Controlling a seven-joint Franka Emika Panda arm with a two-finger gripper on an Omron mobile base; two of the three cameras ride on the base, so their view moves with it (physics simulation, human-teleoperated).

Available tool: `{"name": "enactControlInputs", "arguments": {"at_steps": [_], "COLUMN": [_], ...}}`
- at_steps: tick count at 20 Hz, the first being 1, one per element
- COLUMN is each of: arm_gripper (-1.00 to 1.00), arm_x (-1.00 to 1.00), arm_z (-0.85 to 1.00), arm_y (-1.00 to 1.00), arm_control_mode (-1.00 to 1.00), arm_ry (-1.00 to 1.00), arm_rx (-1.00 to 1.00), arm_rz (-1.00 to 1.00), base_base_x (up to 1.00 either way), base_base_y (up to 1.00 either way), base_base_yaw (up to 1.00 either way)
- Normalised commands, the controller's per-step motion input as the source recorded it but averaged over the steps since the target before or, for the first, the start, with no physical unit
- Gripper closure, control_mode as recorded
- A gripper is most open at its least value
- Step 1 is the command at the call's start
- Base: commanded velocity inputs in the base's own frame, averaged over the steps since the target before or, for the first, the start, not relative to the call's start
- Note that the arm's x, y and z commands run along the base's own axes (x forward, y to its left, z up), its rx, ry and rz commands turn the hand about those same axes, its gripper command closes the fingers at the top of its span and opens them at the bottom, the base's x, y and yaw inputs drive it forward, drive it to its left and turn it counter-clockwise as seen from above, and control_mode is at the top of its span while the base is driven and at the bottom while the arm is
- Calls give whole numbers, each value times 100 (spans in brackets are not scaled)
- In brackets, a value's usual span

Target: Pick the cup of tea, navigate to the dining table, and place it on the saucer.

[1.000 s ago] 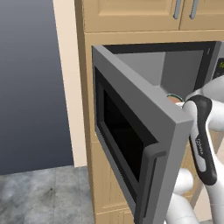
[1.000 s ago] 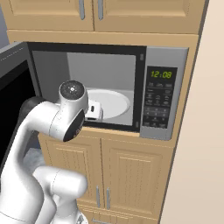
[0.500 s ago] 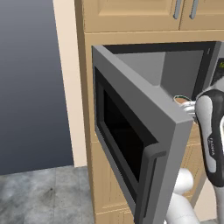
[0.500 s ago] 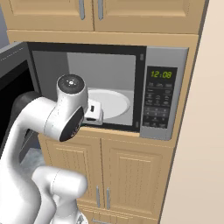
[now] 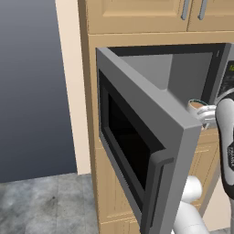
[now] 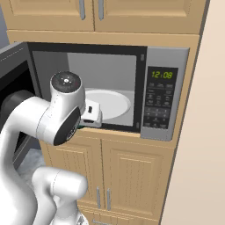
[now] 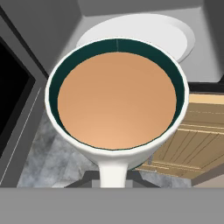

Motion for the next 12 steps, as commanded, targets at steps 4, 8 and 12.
{"name": "enactControlInputs", "arguments": {"at_steps": [4,8,12], "arm_gripper": [100,100,100], "arm_x": [-8,-9,-5], "arm_z": [7,0,0], "arm_y": [0,2,0], "arm_control_mode": [-100,-100,100], "arm_ry": [0,-3,-3], "arm_rx": [0,0,0], "arm_rz": [0,0,0], "base_base_x": [0,0,-33], "base_base_y": [0,0,-2], "base_base_yaw": [0,0,0]}}
